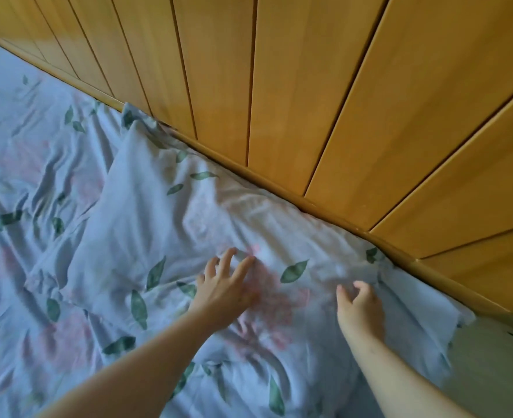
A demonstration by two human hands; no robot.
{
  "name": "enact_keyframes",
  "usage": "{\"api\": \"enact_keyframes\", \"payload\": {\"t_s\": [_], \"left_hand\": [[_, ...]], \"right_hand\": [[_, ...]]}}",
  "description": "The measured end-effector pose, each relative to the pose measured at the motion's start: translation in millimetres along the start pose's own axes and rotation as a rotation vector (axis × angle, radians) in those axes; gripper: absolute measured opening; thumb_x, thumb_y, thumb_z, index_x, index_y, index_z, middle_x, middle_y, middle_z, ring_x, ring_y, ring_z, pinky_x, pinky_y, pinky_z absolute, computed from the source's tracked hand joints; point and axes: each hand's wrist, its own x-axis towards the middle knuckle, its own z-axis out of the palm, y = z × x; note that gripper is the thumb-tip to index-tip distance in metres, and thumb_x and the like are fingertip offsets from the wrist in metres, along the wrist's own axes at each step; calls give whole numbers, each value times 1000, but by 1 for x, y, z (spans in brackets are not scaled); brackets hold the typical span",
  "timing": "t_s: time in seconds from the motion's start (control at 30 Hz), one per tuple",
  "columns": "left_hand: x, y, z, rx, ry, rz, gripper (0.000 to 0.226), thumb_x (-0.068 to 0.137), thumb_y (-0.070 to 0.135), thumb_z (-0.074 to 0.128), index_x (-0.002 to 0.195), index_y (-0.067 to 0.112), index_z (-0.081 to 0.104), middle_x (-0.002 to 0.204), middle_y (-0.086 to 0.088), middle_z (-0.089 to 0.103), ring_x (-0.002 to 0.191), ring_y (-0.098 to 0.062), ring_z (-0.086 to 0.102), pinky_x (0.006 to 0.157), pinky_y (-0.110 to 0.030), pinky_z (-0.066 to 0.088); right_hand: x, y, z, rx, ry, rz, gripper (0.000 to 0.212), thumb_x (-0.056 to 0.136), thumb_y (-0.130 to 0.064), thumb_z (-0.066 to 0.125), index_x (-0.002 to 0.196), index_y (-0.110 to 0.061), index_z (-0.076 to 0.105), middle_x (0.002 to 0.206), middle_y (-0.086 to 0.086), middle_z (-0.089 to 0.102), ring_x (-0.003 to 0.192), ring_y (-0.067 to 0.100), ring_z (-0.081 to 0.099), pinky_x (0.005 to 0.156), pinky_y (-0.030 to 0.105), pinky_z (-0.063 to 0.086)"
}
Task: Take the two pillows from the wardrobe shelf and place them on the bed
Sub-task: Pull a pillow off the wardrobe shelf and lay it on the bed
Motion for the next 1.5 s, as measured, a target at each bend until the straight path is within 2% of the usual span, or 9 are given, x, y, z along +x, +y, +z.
{"api": "enact_keyframes", "payload": {"t_s": [0.17,0.37,0.5,0.67,0.9,1.03,1.13,1.23,1.5], "left_hand": [[11,15,6,-75,-59,-130,84,72,78,18,142,33,24,157,-1,10,143,-31,11,115,-51,20],[21,14,12,-110,-33,-165,68,82,68,35,140,32,29,155,2,16,142,-26,14,113,-47,22],[23,10,11,-198,5,-185,55,89,56,42,137,30,35,152,4,22,141,-23,19,112,-43,23],[20,12,12,-293,79,-236,48,92,48,44,130,19,44,148,1,31,138,-21,27,113,-41,25],[-2,46,11,-559,388,-288,77,75,60,31,128,7,47,148,-13,37,139,-29,32,115,-43,25],[-8,67,28,-320,207,-202,83,73,68,27,142,21,32,156,-2,23,147,-26,14,118,-42,18],[-4,68,43,-102,-56,-170,73,87,56,44,148,32,11,160,9,3,148,-24,-1,119,-45,12],[-7,71,47,-146,49,-189,68,88,50,46,147,33,17,159,9,9,148,-21,3,119,-44,14],[-38,46,61,-582,453,-754,39,89,28,51,127,22,49,148,-3,35,137,-27,30,111,-43,28]], "right_hand": [[24,6,-3,439,-169,350,60,92,-41,45,144,-15,28,148,14,37,130,38,41,107,51,37],[28,8,-12,911,-492,605,58,91,-57,31,126,-16,54,129,15,57,117,35,53,99,49,42],[25,0,-12,887,-574,530,57,87,-64,32,96,-17,63,109,11,61,102,31,55,97,48,42],[11,-22,-6,1010,-478,365,57,74,-66,50,117,-29,58,116,2,64,108,29,58,98,48,45],[5,-15,-66,1022,-295,81,21,90,-30,54,106,-19,62,91,2,68,80,19,65,54,25,51],[27,33,-86,800,-69,110,20,94,-29,47,93,-16,62,90,9,65,75,24,58,74,43,52],[44,77,-90,660,1,276,32,95,-10,40,118,8,54,122,33,56,85,38,57,84,41,43],[48,101,-79,630,19,352,38,96,-15,43,127,6,47,133,28,50,118,42,50,88,42,41],[0,107,-6,618,-295,419,40,86,-37,57,113,-8,56,114,12,61,105,30,57,91,42,46]]}}
